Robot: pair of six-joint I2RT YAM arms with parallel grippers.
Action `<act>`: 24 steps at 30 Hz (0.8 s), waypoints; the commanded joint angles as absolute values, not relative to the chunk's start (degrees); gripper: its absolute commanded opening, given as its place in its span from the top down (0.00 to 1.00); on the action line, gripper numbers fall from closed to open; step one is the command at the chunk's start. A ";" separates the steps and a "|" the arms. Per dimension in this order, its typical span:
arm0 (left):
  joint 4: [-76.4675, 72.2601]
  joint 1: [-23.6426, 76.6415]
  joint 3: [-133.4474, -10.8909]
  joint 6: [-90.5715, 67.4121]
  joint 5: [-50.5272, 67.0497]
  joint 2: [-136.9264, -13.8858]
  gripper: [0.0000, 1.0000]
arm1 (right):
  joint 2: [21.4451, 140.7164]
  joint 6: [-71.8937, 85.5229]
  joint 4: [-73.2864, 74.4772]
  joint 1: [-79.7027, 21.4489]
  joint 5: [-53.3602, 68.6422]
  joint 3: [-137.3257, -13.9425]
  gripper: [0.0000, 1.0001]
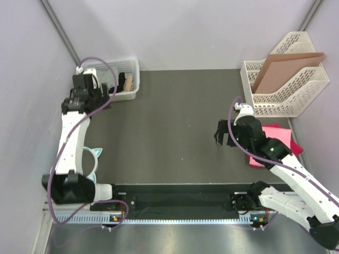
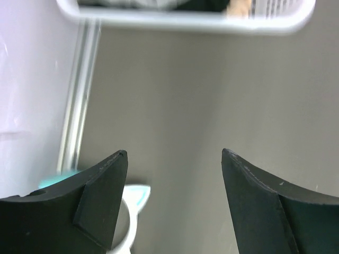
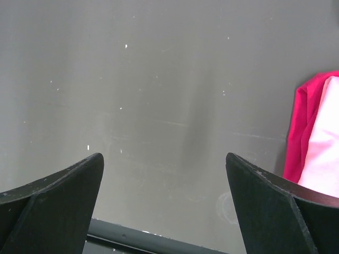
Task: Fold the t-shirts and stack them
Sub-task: Grab the tshirt from the pile
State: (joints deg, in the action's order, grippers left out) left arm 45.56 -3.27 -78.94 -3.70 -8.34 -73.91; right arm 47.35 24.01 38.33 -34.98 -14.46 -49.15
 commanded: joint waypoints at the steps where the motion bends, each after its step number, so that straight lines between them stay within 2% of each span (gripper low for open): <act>1: 39.11 -3.25 -90.86 -4.04 -12.30 -84.27 0.24 | 46.67 23.73 36.56 -34.45 -13.97 -49.49 0.02; 7: 37.97 -3.51 -105.63 -2.38 -11.78 -98.51 0.21 | 44.65 23.82 35.69 -34.37 -14.15 -46.94 0.01; 9: 37.44 -3.95 -110.97 -2.29 -12.57 -103.78 0.15 | 44.30 23.91 35.25 -34.45 -13.89 -46.06 0.01; 16: 43.67 -11.33 -133.40 -6.85 -9.76 -126.26 0.12 | 44.03 23.91 35.42 -34.54 -13.01 -45.62 0.01; 19: 42.98 -12.30 -133.95 -5.89 -9.49 -129.89 0.14 | 44.21 23.99 35.94 -34.45 -12.83 -45.88 0.01; 24: 39.30 -12.31 -125.96 -4.13 -8.18 -130.87 0.15 | 45.09 24.26 35.69 -34.37 -11.95 -46.49 0.00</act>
